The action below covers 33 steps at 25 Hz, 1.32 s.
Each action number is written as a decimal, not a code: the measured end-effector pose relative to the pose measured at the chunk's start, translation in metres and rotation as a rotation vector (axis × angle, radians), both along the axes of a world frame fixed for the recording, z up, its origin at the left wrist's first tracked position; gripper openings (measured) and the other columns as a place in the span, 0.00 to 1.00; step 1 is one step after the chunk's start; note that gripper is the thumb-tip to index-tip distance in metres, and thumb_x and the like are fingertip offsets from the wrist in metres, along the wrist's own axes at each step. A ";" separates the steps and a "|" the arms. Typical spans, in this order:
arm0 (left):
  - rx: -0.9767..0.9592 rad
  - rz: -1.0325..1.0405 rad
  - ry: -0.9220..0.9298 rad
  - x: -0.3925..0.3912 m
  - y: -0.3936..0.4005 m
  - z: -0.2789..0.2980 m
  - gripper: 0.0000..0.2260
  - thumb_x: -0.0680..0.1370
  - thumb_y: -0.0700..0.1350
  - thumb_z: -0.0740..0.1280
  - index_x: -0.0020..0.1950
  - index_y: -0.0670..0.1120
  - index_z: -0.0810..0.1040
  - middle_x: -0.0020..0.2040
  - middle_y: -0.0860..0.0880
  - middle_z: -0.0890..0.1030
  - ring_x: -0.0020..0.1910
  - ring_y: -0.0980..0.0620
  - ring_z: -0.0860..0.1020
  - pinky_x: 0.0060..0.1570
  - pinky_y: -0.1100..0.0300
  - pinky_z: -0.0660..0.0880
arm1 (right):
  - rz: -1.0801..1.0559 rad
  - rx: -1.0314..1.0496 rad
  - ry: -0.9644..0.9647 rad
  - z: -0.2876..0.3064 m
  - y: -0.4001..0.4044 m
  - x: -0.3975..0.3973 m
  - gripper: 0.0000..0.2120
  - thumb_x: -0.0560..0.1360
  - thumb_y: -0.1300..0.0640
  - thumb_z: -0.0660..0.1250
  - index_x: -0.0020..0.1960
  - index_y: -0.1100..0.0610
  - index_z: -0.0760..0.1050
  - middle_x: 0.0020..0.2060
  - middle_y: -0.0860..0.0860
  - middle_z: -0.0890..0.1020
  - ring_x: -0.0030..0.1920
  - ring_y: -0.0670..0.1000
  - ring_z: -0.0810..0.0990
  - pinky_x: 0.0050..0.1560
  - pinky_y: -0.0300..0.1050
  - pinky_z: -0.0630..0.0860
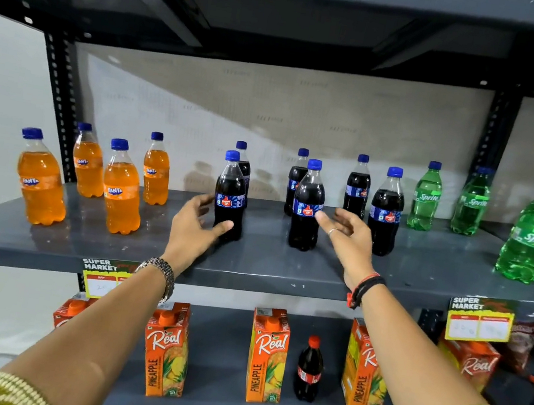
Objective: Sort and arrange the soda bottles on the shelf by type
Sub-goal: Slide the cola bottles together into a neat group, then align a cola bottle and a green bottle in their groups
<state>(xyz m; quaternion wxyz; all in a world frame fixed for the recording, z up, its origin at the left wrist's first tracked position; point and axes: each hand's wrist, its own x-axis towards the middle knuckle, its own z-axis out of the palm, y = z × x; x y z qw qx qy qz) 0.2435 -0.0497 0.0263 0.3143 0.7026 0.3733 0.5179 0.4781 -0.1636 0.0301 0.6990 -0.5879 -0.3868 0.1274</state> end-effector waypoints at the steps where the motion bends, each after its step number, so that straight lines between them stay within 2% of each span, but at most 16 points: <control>1: 0.077 0.032 -0.044 0.001 -0.006 0.000 0.26 0.69 0.45 0.73 0.65 0.46 0.70 0.62 0.48 0.76 0.61 0.51 0.73 0.60 0.58 0.70 | -0.025 0.096 0.019 -0.001 -0.008 0.001 0.23 0.67 0.51 0.74 0.59 0.58 0.75 0.52 0.52 0.80 0.52 0.48 0.79 0.55 0.40 0.76; 4: 0.247 0.130 -0.189 0.008 -0.027 -0.004 0.17 0.73 0.44 0.68 0.61 0.48 0.72 0.58 0.51 0.77 0.57 0.55 0.74 0.57 0.63 0.70 | -0.108 0.303 -0.004 -0.005 -0.039 0.018 0.11 0.70 0.55 0.72 0.52 0.54 0.77 0.43 0.47 0.81 0.40 0.36 0.78 0.40 0.28 0.74; 6: 0.302 0.164 -0.272 0.025 -0.046 -0.009 0.13 0.74 0.43 0.66 0.58 0.49 0.73 0.54 0.53 0.78 0.54 0.59 0.75 0.55 0.66 0.71 | -0.185 0.391 -0.048 -0.005 -0.067 0.044 0.06 0.71 0.56 0.70 0.48 0.51 0.77 0.39 0.44 0.80 0.35 0.35 0.76 0.35 0.27 0.71; 8: 0.348 0.135 -0.273 0.053 -0.066 -0.014 0.09 0.75 0.41 0.64 0.53 0.50 0.75 0.48 0.56 0.79 0.47 0.63 0.76 0.49 0.70 0.72 | -0.268 0.421 -0.078 -0.004 -0.093 0.077 0.06 0.71 0.56 0.69 0.48 0.51 0.76 0.39 0.43 0.79 0.33 0.37 0.75 0.35 0.28 0.70; 11: 0.435 0.042 -0.134 0.109 -0.096 -0.019 0.10 0.74 0.39 0.63 0.47 0.55 0.75 0.43 0.60 0.79 0.39 0.61 0.77 0.38 0.73 0.71 | -0.345 0.424 -0.155 -0.005 -0.134 0.132 0.08 0.72 0.57 0.69 0.50 0.52 0.75 0.39 0.45 0.78 0.35 0.37 0.75 0.39 0.28 0.72; 14: 0.472 -0.053 -0.042 0.172 -0.116 -0.016 0.09 0.74 0.41 0.63 0.46 0.56 0.75 0.42 0.57 0.80 0.37 0.58 0.77 0.36 0.71 0.71 | -0.435 0.341 -0.236 -0.007 -0.174 0.192 0.12 0.71 0.58 0.70 0.53 0.53 0.74 0.44 0.52 0.80 0.41 0.43 0.77 0.44 0.33 0.74; 17: 0.371 -0.098 -0.021 0.219 -0.119 -0.008 0.11 0.73 0.43 0.67 0.54 0.50 0.74 0.52 0.50 0.79 0.48 0.58 0.78 0.51 0.59 0.75 | -0.474 0.204 -0.300 -0.007 -0.189 0.235 0.19 0.69 0.60 0.72 0.58 0.59 0.71 0.54 0.58 0.78 0.49 0.52 0.77 0.52 0.46 0.75; 19: 0.186 -0.117 0.049 0.240 -0.110 -0.004 0.23 0.70 0.47 0.71 0.63 0.44 0.70 0.62 0.46 0.75 0.60 0.49 0.75 0.61 0.52 0.71 | -0.470 0.121 -0.318 -0.008 -0.191 0.251 0.25 0.67 0.59 0.74 0.61 0.61 0.70 0.58 0.58 0.76 0.54 0.54 0.76 0.56 0.49 0.75; 21: -0.058 -0.186 0.124 0.252 -0.100 0.000 0.35 0.67 0.51 0.74 0.68 0.41 0.64 0.66 0.45 0.71 0.64 0.47 0.72 0.65 0.52 0.68 | -0.417 0.037 -0.272 -0.008 -0.188 0.262 0.29 0.66 0.57 0.76 0.63 0.61 0.68 0.60 0.57 0.76 0.57 0.54 0.76 0.60 0.49 0.74; 23: -0.199 -0.283 0.098 0.260 -0.094 0.000 0.36 0.65 0.51 0.75 0.68 0.41 0.66 0.66 0.46 0.73 0.63 0.49 0.73 0.64 0.56 0.68 | -0.341 -0.052 -0.200 -0.010 -0.183 0.271 0.33 0.64 0.56 0.77 0.65 0.61 0.67 0.61 0.57 0.77 0.60 0.54 0.76 0.63 0.49 0.72; 25: -0.209 -0.284 0.051 0.268 -0.092 -0.002 0.33 0.65 0.48 0.76 0.66 0.41 0.68 0.63 0.46 0.76 0.57 0.52 0.75 0.58 0.61 0.69 | -0.294 -0.117 -0.156 -0.011 -0.180 0.276 0.35 0.63 0.55 0.78 0.65 0.61 0.68 0.60 0.56 0.78 0.58 0.54 0.77 0.63 0.49 0.73; 26: -0.194 -0.264 0.056 0.269 -0.092 -0.002 0.32 0.66 0.47 0.76 0.65 0.41 0.68 0.61 0.46 0.77 0.54 0.53 0.76 0.55 0.62 0.69 | -0.275 -0.130 -0.141 -0.011 -0.178 0.277 0.35 0.62 0.55 0.78 0.64 0.61 0.69 0.58 0.56 0.79 0.55 0.53 0.78 0.60 0.48 0.74; 28: -0.172 -0.244 0.098 0.269 -0.090 -0.003 0.30 0.66 0.47 0.75 0.65 0.41 0.70 0.59 0.46 0.78 0.51 0.52 0.76 0.52 0.62 0.71 | -0.229 -0.116 -0.119 -0.010 -0.174 0.278 0.29 0.62 0.58 0.79 0.60 0.59 0.72 0.54 0.56 0.80 0.45 0.47 0.79 0.49 0.38 0.76; 30: -0.146 -0.238 0.131 0.267 -0.088 -0.005 0.28 0.67 0.48 0.74 0.64 0.41 0.71 0.57 0.46 0.79 0.50 0.51 0.77 0.50 0.61 0.72 | -0.183 -0.139 -0.136 -0.006 -0.166 0.276 0.27 0.62 0.59 0.78 0.58 0.60 0.73 0.53 0.54 0.81 0.42 0.43 0.79 0.42 0.29 0.73; 31: -0.129 -0.227 0.147 0.267 -0.088 -0.005 0.27 0.68 0.49 0.74 0.63 0.42 0.72 0.56 0.46 0.79 0.50 0.51 0.77 0.51 0.61 0.72 | -0.151 -0.170 -0.147 -0.004 -0.160 0.274 0.28 0.63 0.59 0.78 0.60 0.61 0.73 0.55 0.53 0.80 0.46 0.45 0.80 0.45 0.29 0.74; 33: -0.103 -0.211 0.157 0.266 -0.088 -0.006 0.26 0.68 0.49 0.74 0.63 0.42 0.72 0.54 0.47 0.79 0.50 0.51 0.77 0.53 0.60 0.71 | -0.073 -0.224 -0.153 -0.001 -0.143 0.268 0.32 0.65 0.59 0.76 0.66 0.61 0.69 0.62 0.53 0.76 0.58 0.52 0.78 0.56 0.36 0.71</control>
